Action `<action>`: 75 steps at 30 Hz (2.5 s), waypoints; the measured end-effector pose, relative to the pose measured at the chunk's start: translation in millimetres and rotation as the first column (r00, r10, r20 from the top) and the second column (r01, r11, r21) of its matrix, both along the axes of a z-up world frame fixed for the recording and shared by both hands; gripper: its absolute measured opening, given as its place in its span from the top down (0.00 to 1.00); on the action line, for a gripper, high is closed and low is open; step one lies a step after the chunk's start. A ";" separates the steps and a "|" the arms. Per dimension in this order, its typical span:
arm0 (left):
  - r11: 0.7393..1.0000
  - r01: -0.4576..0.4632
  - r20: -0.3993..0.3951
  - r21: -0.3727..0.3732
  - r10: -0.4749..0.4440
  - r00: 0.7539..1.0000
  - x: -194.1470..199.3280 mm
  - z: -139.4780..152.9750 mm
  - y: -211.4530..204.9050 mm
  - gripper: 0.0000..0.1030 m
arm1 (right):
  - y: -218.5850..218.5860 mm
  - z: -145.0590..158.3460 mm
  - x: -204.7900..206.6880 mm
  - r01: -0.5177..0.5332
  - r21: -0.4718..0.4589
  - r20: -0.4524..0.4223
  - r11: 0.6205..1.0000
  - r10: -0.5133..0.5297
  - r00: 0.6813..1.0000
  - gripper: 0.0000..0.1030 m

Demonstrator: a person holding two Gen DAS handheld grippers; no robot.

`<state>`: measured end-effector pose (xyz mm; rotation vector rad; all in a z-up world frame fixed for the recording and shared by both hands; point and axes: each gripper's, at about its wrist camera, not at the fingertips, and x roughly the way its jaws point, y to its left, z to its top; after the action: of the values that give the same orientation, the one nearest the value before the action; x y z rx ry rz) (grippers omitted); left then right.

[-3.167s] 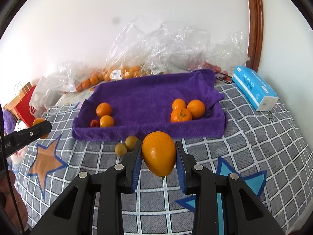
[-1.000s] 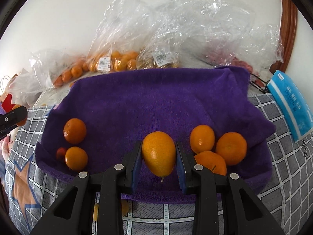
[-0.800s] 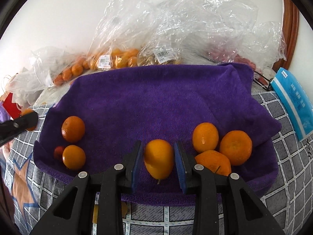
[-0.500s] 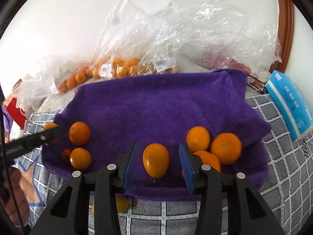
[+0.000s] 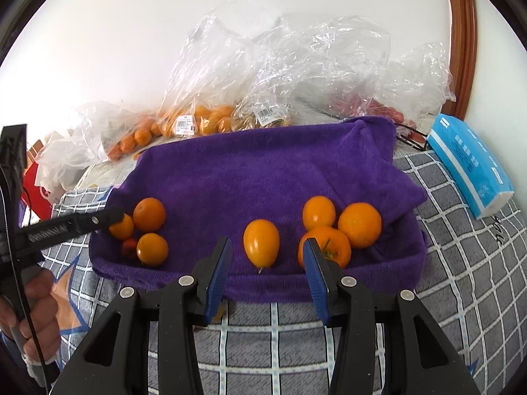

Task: Organize fruits
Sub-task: 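Open the left gripper to release the round orange onto the towel, then raise both open grippers toward the small yellow-green fruits, then grasp a small yellow-green fruit on the bedspread with the right gripper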

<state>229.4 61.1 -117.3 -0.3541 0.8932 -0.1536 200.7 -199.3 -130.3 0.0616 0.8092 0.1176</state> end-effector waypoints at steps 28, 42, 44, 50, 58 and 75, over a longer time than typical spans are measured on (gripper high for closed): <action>0.990 -0.063 0.028 0.127 0.060 0.998 -102.6 -54.0 39.2 0.54 | 39.8 -33.6 -21.2 -0.071 0.025 -0.071 0.997 0.073 0.995 0.66; 0.995 -0.022 0.052 0.093 0.017 0.998 -103.9 -56.7 37.5 0.38 | 30.7 -25.5 -30.7 -0.068 -0.016 -0.057 0.998 0.067 0.996 0.73; 0.995 -0.016 0.051 0.101 0.011 0.999 -103.9 -56.5 35.5 0.36 | 22.3 -26.8 -39.6 -0.072 -0.032 -0.067 0.997 0.070 0.995 0.73; 0.994 -0.015 0.048 0.112 0.009 0.999 -103.2 -56.0 34.2 0.36 | 6.5 -49.9 -46.3 -0.051 -0.019 -0.107 0.999 0.049 0.993 0.72; 0.982 -0.042 0.038 0.183 0.036 0.999 -107.1 -54.8 26.9 0.35 | -3.0 -42.3 -60.5 -0.030 -0.053 -0.009 0.998 0.029 1.000 0.72; 0.980 0.146 0.045 0.136 -0.154 0.987 -86.8 -36.0 -78.0 0.46 | -68.1 -47.2 -75.3 0.051 -0.074 0.010 0.996 -0.051 0.999 0.72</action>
<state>142.6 -16.9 -153.3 -0.1575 0.8702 -0.2410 125.3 -267.4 -177.5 0.0113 0.8026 0.0392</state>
